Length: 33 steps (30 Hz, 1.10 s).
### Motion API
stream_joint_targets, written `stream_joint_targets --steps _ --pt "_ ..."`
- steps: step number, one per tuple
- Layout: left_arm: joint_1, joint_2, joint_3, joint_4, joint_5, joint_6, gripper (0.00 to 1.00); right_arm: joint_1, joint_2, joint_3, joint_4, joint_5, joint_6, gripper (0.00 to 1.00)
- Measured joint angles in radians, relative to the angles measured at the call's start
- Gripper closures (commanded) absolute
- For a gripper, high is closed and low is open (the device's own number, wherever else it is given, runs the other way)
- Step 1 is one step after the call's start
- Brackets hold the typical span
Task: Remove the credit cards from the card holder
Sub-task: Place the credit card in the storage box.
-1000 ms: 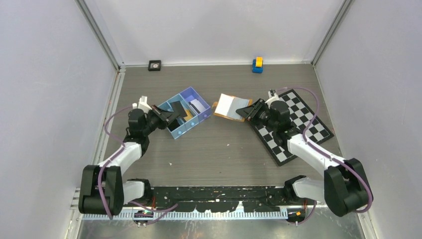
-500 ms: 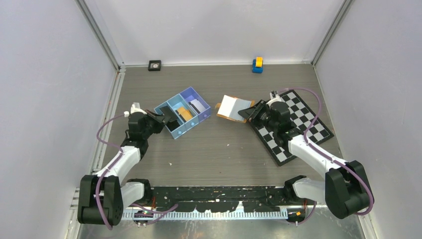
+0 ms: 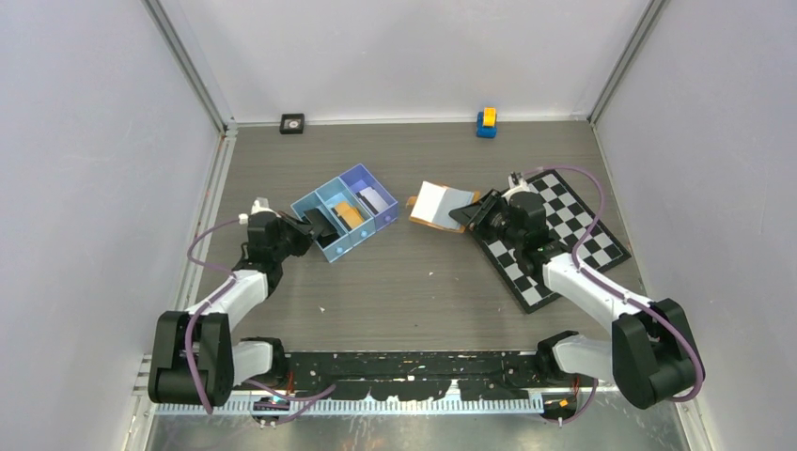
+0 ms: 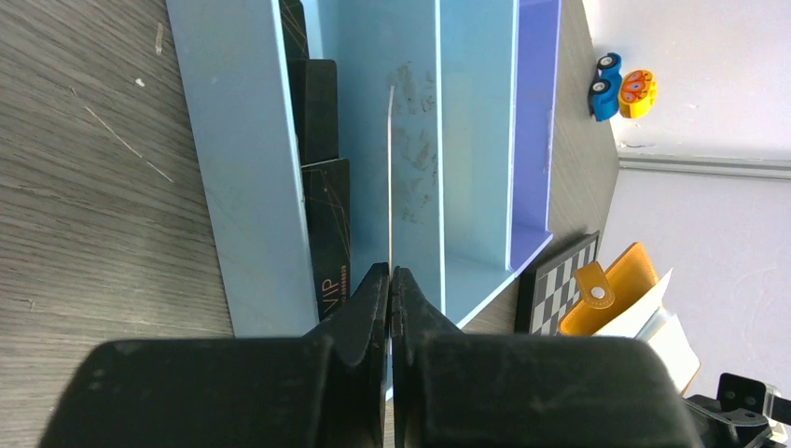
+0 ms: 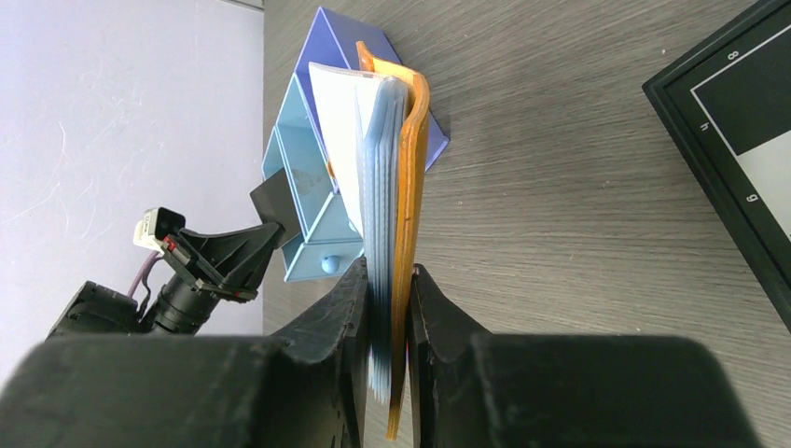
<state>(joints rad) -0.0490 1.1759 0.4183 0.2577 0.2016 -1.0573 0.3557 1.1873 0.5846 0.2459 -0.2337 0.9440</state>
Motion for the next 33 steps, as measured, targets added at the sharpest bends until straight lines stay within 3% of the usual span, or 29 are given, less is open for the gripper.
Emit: stream_joint_targets --steps 6,9,20,28,33 --pt "0.000 0.071 0.000 0.039 0.013 -0.004 1.00 0.000 0.018 0.000 0.003 -0.008 0.000 1.00" --pt "0.000 0.087 0.000 0.047 0.019 -0.008 0.95 0.000 0.020 -0.002 0.010 -0.012 0.000 1.00" --pt "0.000 0.023 0.000 0.029 0.008 0.001 0.86 0.000 0.020 -0.002 0.019 -0.015 0.000 1.00" --pt "0.000 -0.003 0.000 0.007 0.006 0.016 0.54 0.000 0.020 -0.002 0.019 -0.016 0.000 1.00" --pt "0.000 -0.067 0.000 -0.041 0.003 0.027 0.42 0.000 0.020 -0.002 0.019 -0.021 0.000 0.99"
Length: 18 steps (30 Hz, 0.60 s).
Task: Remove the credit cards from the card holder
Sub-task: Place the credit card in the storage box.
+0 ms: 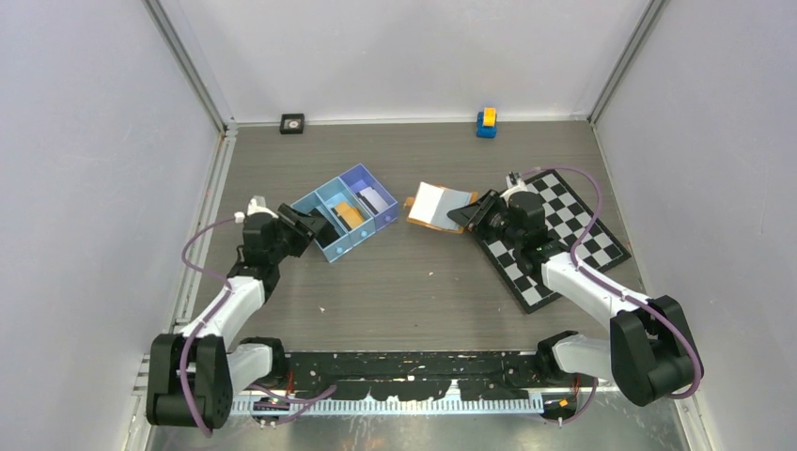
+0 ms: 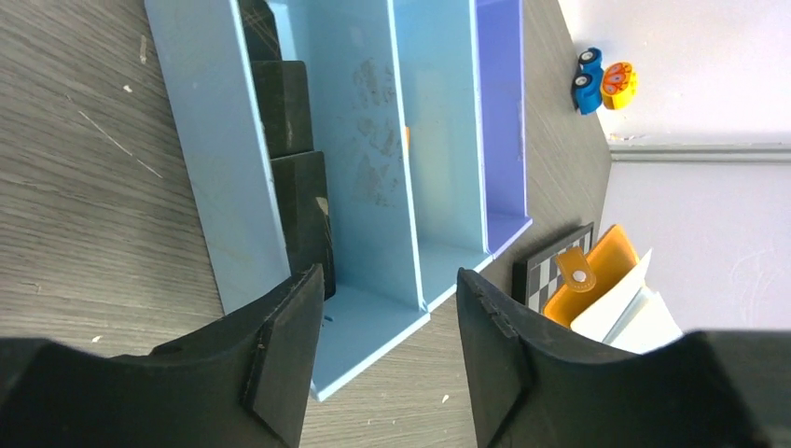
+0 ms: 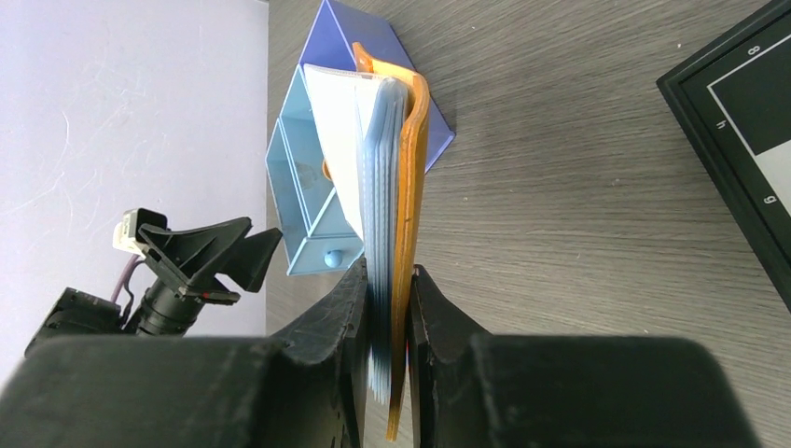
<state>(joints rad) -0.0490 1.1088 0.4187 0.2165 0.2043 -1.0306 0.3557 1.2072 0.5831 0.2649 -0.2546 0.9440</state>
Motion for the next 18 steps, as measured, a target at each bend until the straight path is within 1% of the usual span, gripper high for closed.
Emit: stream_joint_targets --steps 3,5,7,9,10,14,18 --pt "0.000 -0.061 0.010 -0.056 0.010 0.026 0.39 0.000 0.000 0.000 0.003 -0.014 0.000 0.99" --pt "0.000 -0.099 0.027 -0.089 0.044 0.056 0.37 0.000 0.000 0.000 0.012 -0.031 0.000 1.00" --pt "0.000 -0.131 0.045 -0.094 0.098 0.091 0.29 0.000 0.012 0.000 0.047 -0.063 0.002 1.00" --pt "0.000 -0.159 0.049 -0.076 0.156 0.112 0.22 0.000 0.032 0.000 0.089 -0.097 0.007 1.00" --pt "-0.002 -0.168 0.049 -0.060 0.184 0.121 0.20 0.000 0.045 0.000 0.113 -0.117 0.012 1.00" --pt "-0.034 -0.167 0.048 0.034 0.269 0.122 0.17 0.000 0.090 -0.007 0.221 -0.193 0.048 1.00" --pt "-0.118 -0.122 0.048 0.142 0.331 0.122 0.15 0.006 0.131 -0.015 0.349 -0.267 0.092 1.00"
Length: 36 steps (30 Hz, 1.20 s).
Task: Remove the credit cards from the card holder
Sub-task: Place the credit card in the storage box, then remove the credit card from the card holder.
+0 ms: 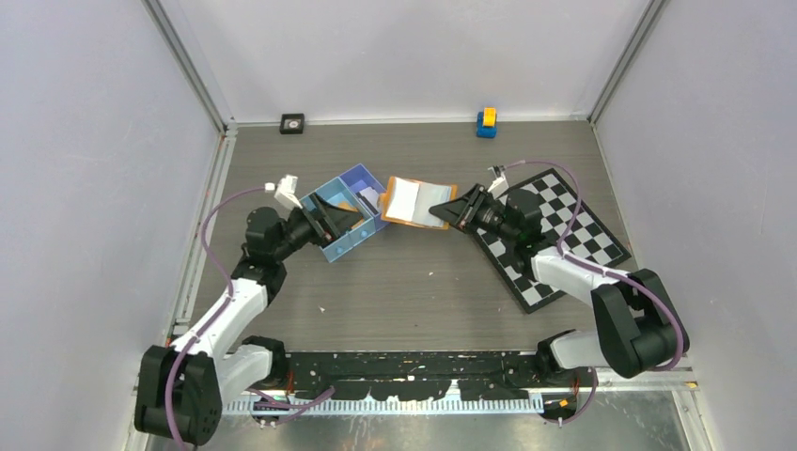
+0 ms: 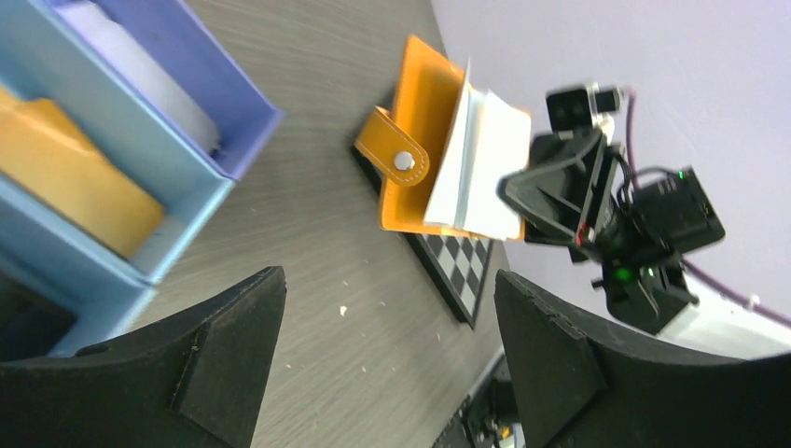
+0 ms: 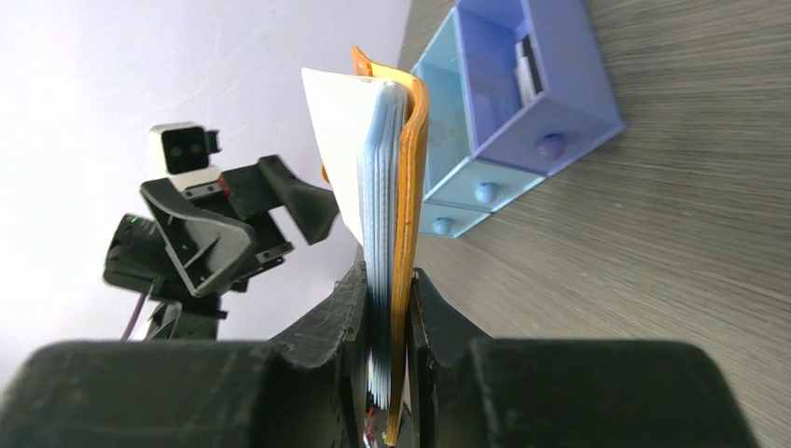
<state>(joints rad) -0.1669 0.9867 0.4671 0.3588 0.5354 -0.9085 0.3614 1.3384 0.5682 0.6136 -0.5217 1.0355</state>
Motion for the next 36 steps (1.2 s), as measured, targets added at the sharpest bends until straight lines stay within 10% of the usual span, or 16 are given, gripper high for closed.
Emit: stream_joint_targets --steps 13,23,27,31,36 --pt "-0.163 0.148 0.024 0.151 0.087 0.000 0.11 0.101 0.039 0.013 0.113 -0.092 0.003 1.00" --pt "-0.215 0.229 0.069 0.160 0.094 0.031 0.49 0.210 0.078 0.064 0.074 -0.106 -0.064 0.99" --pt "-0.216 0.235 0.070 0.160 0.094 0.036 0.80 0.214 0.078 0.064 0.063 -0.105 -0.073 0.74" --pt "-0.219 0.232 0.072 0.153 0.084 0.043 0.86 0.214 0.078 0.064 0.044 -0.091 -0.089 0.56" --pt "-0.195 0.210 0.069 0.129 0.050 0.050 0.89 0.214 0.038 0.064 -0.026 -0.029 -0.129 0.57"
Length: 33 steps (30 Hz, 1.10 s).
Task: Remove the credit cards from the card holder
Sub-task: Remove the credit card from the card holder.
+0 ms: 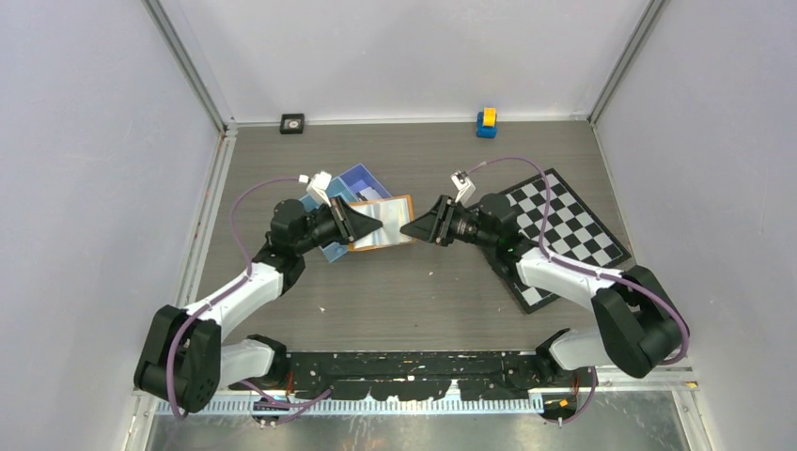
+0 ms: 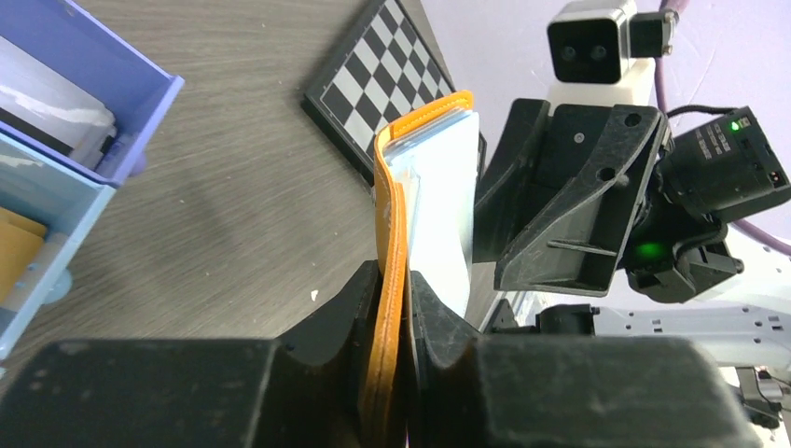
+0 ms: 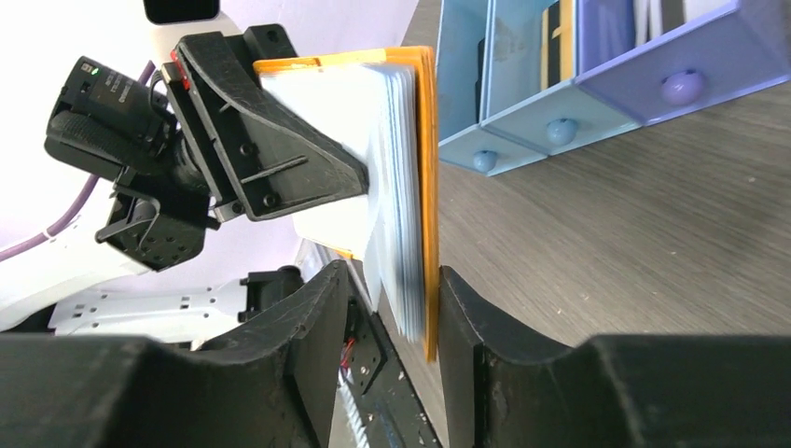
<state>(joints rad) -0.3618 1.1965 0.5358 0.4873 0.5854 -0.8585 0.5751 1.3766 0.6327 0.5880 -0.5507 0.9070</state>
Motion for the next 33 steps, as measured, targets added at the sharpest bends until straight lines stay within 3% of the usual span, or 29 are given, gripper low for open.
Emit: stream_joint_targets --steps 5,11,16,21,33 --pt "0.018 -0.049 -0.010 -0.010 -0.030 0.002 0.89 -0.001 -0.053 0.000 -0.053 0.060 -0.032 0.73" --pt "0.022 -0.054 -0.012 -0.008 -0.034 -0.002 0.90 -0.002 -0.056 0.000 -0.084 0.076 -0.045 0.83" --pt "0.027 -0.018 -0.012 0.014 -0.015 -0.023 0.90 -0.004 -0.037 0.011 -0.093 0.068 -0.046 0.82" --pt "0.030 0.006 -0.012 0.040 0.006 -0.035 0.90 -0.003 -0.035 0.014 -0.104 0.066 -0.052 0.69" --pt "0.030 0.008 -0.012 0.048 0.027 -0.051 0.91 -0.001 -0.035 0.014 -0.101 0.053 -0.056 0.64"
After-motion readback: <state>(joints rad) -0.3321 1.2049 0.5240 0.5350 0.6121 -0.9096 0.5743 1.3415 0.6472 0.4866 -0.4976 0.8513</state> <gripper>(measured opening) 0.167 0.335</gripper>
